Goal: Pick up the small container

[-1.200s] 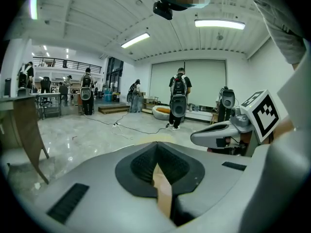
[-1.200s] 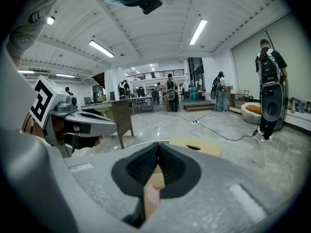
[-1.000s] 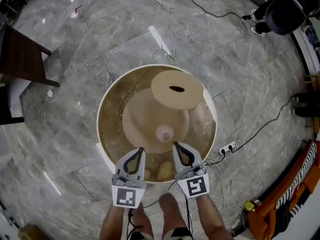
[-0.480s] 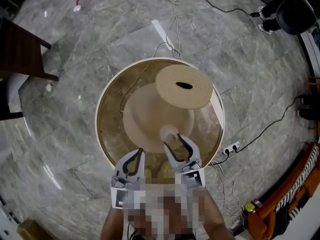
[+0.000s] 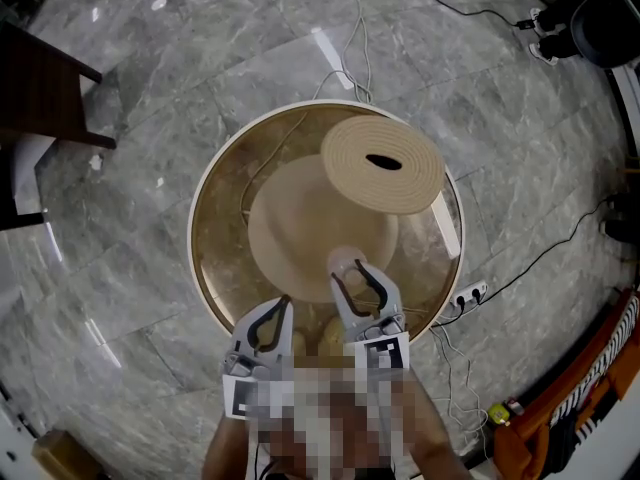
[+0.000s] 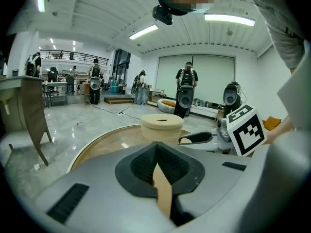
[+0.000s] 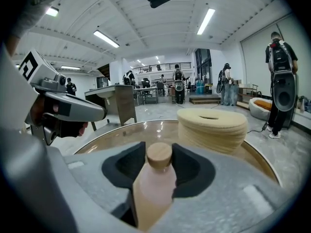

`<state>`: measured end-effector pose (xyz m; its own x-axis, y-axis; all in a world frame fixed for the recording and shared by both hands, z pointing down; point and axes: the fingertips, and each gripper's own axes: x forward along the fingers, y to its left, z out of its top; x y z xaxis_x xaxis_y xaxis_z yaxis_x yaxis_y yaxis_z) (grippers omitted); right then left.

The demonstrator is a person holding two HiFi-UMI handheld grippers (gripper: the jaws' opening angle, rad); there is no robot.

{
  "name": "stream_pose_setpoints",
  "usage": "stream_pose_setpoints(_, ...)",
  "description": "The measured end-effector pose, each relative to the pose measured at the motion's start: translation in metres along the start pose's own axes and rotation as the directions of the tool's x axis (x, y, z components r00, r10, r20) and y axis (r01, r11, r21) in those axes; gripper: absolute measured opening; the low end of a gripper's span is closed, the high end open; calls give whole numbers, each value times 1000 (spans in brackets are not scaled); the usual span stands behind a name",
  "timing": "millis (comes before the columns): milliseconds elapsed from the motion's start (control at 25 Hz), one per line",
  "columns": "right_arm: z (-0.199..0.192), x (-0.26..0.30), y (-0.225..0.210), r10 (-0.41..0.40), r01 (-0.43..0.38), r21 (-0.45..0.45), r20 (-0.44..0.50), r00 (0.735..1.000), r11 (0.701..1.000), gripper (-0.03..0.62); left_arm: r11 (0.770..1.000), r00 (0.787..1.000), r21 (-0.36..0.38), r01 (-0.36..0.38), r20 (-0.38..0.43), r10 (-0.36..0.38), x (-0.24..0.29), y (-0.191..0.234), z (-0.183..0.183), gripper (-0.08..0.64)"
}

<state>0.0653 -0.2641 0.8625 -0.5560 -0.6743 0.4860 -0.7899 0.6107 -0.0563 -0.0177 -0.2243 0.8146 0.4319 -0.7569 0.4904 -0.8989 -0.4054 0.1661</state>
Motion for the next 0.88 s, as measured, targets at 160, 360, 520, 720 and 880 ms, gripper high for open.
stream_pose_setpoints(160, -5, 3, -3, -18, 18, -10, 0, 1000, 1000, 146, 1000, 1000, -19, -12, 1, 12, 0, 2, -4, 17)
stream_pose_setpoints(360, -7, 5, -2, -28, 28, -29, 4, 1000, 999, 138, 1000, 1000, -13, -14, -4, 14, -1, 4, -8, 17)
stream_pose_setpoints(520, -6, 5, -2, -33, 33, -31, 17, 999, 999, 135, 1000, 1000, -13, -15, -8, 15, -2, 4, -12, 17)
stream_pose_setpoints(720, -7, 3, -3, -31, 31, -26, 23, 999, 999, 133, 999, 1000, -23, -24, -7, 24, -6, 3, -12, 17)
stream_pose_setpoints(880, -5, -2, -1, -27, 27, -13, 25, 999, 1000, 132, 999, 1000, -26, -29, 5, 29, -12, 5, -6, 17)
